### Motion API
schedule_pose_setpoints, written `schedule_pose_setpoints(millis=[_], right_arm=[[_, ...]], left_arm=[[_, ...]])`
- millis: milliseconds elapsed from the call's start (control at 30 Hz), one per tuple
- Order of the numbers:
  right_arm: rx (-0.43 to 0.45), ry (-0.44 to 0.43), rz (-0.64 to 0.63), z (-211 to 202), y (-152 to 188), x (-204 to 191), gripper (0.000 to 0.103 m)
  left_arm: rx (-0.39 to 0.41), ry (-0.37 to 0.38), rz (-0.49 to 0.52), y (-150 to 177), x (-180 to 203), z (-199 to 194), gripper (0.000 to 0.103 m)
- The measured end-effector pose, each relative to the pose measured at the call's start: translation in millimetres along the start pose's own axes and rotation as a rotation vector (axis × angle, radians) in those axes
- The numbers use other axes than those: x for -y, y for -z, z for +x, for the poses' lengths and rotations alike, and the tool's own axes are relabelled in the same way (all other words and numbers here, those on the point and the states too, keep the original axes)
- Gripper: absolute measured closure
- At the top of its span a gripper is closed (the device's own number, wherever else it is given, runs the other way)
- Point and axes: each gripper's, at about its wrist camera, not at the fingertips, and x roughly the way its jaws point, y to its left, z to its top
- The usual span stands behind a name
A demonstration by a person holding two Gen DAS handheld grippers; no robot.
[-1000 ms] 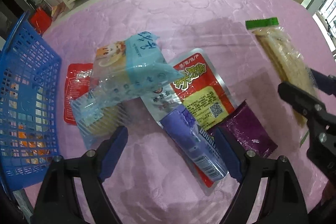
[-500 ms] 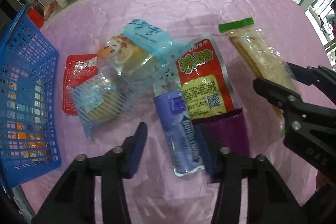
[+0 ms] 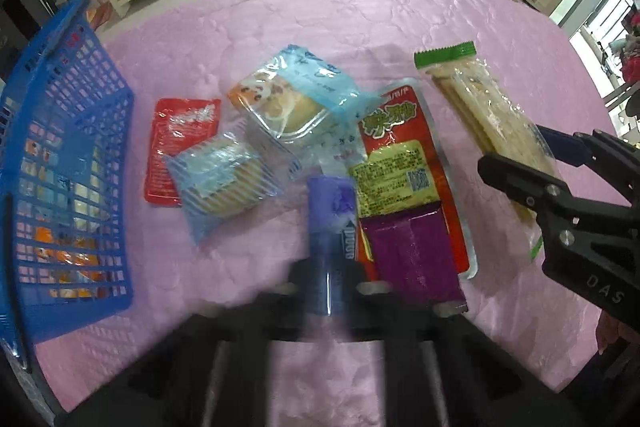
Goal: Organize snacks
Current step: 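Grasp the green-sealed cracker pack with the right gripper while the left gripper grasps the blue gum tube, then carry the cracker pack and gum tube over the blue basket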
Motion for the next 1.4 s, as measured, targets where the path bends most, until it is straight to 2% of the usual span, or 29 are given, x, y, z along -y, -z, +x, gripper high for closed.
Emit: schedule_pose_setpoints(millis=[167, 233, 300, 333, 367, 433, 567, 833, 1033, 1100, 1167, 1200, 1400], right_arm=[[0.020, -0.008, -0.047, -9, -1, -19, 0.045], [0.021, -0.015, -0.053, -8, -1, -24, 0.045], [0.013, -0.022, -0.053, -5, 0, -26, 0.045], [0.009, -0.022, -0.059, -4, 1, -27, 0.045], [0.006, -0.021, -0.064, -2, 1, -28, 0.045], [0.005, -0.028, -0.068, -1, 1, -28, 0.045], [0.006, -0.035, -0.074, 0, 2, -28, 0.045], [-0.016, -0.046, -0.097, 8, 5, -33, 0.045], [-0.028, -0.068, -0.096, 11, 7, -36, 0.045], [-0.032, -0.065, -0.102, 13, 8, -39, 0.045], [-0.037, -0.064, -0.112, 15, 8, -42, 0.045], [-0.040, -0.063, -0.115, 16, 9, -43, 0.045], [-0.064, -0.031, -0.149, 25, 12, -53, 0.045]], left_arm=[[0.034, 0.007, -0.002, -2, -5, -12, 0.102], [0.044, 0.045, 0.010, 0, -6, -15, 0.102], [0.048, 0.039, 0.027, 3, -1, -17, 0.090], [0.048, 0.032, 0.039, 4, 0, -17, 0.071], [0.049, 0.031, 0.047, 6, 1, -19, 0.056], [0.061, 0.024, 0.069, 12, 4, -23, 0.052], [0.046, -0.019, 0.071, 11, -3, -21, 0.052], [0.007, -0.042, 0.081, 8, -5, 2, 0.052], [-0.018, -0.025, 0.087, 3, -9, 22, 0.052], [-0.023, -0.026, 0.086, 2, -10, 29, 0.061], [-0.033, -0.014, 0.078, 3, -12, 37, 0.075], [-0.032, -0.006, 0.076, 3, -12, 39, 0.078], [-0.004, -0.004, 0.105, 14, -9, 41, 0.081]])
